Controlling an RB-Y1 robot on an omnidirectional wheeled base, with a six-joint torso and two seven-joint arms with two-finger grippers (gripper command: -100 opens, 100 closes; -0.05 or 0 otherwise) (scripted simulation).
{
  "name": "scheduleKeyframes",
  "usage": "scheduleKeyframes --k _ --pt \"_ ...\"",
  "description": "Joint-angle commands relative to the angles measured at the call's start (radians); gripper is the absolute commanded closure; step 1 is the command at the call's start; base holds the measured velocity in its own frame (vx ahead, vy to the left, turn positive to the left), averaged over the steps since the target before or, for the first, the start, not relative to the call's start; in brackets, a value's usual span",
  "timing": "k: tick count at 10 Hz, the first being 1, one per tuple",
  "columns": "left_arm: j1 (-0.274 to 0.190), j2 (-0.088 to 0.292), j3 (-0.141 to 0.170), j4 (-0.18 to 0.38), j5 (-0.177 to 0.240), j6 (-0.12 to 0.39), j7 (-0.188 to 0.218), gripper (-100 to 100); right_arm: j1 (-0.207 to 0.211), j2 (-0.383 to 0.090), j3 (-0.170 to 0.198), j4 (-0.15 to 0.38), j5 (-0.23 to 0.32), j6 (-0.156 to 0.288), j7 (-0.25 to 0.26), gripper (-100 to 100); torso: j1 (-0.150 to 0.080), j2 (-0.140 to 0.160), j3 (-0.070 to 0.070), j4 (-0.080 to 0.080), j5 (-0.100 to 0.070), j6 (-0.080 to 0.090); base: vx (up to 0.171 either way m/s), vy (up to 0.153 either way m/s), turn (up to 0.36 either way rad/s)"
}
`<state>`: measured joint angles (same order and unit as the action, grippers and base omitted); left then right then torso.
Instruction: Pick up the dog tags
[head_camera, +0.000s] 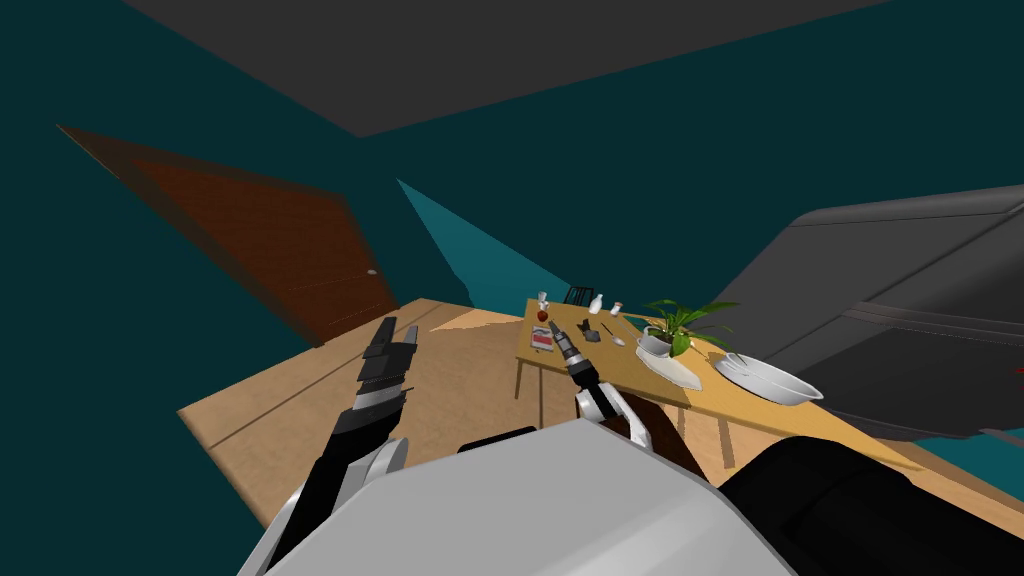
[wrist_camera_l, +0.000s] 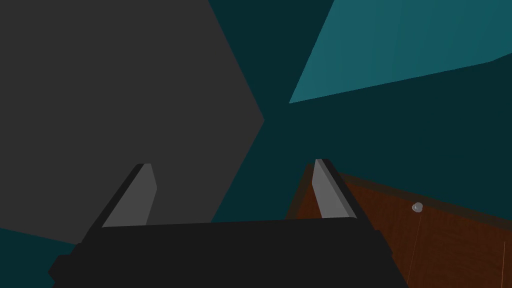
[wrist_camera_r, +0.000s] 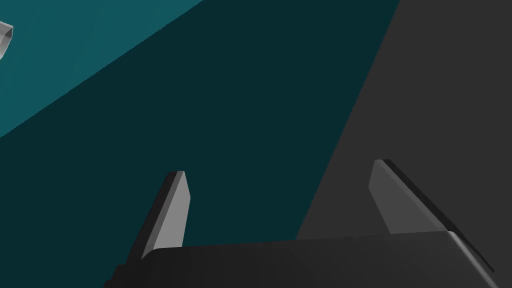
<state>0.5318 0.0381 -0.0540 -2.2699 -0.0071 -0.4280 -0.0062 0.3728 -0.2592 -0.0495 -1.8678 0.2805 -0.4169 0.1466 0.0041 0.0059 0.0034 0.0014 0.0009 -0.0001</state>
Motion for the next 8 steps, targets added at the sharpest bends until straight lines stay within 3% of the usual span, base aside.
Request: scheduleKeyframes --k 1,2,3,8 --pt "0.000 0.000 0.000 0.000 0.000 0.000 0.000 0 -0.008 -0.010 -0.001 0.031 0.014 0.013 0.024 -100 0.000 0.000 0.000 0.000 0.000 0.000 -0.077 0.053 0.031" --pt "0.000 0.000 0.000 0.000 0.000 0.000 0.000 0 -0.023 -0.027 -0.005 0.073 0.035 0.019 0.057 -100 -0.001 -0.001 0.000 0.000 0.000 0.000 -0.075 0.043 0.063" --pt "0.000 0.000 0.000 0.000 0.000 0.000 0.000 0 -0.023 -0.027 -0.005 0.075 0.035 0.019 0.057 -100 -0.002 -0.001 0.000 0.000 0.000 0.000 -0.055 0.028 0.025" --pt "0.000 0.000 0.000 0.000 0.000 0.000 0.000 0 -0.071 -0.079 -0.007 0.203 0.103 0.043 0.154 -100 -0.003 -0.003 -0.002 -0.001 -0.001 0.000 -0.046 0.034 0.055"
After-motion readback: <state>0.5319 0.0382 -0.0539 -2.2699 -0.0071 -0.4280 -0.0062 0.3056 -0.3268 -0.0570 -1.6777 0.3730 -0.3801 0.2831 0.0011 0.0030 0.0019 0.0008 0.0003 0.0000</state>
